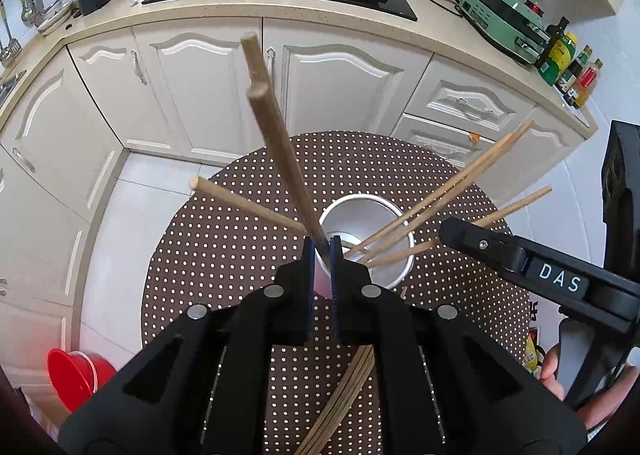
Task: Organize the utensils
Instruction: 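Lower the chopsticks into the pink cup and open both grippers, then move both grippers back down to the chopstick pile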
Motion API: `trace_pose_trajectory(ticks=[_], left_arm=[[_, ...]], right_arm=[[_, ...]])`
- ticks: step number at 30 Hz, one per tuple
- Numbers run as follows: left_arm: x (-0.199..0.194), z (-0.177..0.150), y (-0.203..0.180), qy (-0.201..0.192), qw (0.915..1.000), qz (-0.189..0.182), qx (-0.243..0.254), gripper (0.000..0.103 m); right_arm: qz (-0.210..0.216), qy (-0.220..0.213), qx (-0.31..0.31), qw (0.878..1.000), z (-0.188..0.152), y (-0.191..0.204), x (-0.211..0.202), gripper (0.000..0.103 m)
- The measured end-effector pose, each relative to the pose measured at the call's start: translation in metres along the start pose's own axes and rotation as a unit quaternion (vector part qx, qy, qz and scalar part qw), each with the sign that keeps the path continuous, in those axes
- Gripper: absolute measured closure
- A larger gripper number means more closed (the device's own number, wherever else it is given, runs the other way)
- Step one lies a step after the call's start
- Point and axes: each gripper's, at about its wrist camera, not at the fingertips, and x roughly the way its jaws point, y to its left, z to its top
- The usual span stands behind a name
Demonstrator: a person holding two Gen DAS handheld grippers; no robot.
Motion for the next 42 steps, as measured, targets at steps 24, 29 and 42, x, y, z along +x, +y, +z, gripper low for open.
trace_pose_trajectory(ticks=[24,29,42], left_arm=[[-0.039,-0.019,0.003,-0.041,0.9985,0.035,0.007,0.058],[-0.045,-0.028,0.006,-0.041,0.9984,0.039,0.007,0.058],[-0.043,-0.057,0.017,-0.018,0.9987,0.039,0.029,0.056]], right_arm=[[-0.003,-0.015,0.002,1.0,-0.036,0.004,-0.031,0.038],[-0.006,-0.017,0.004,1.0,-0.047,0.004,-0.035,0.038],[-0.025,-0.014,0.037,0.999,-0.078,-0.005,-0.03,0.037]])
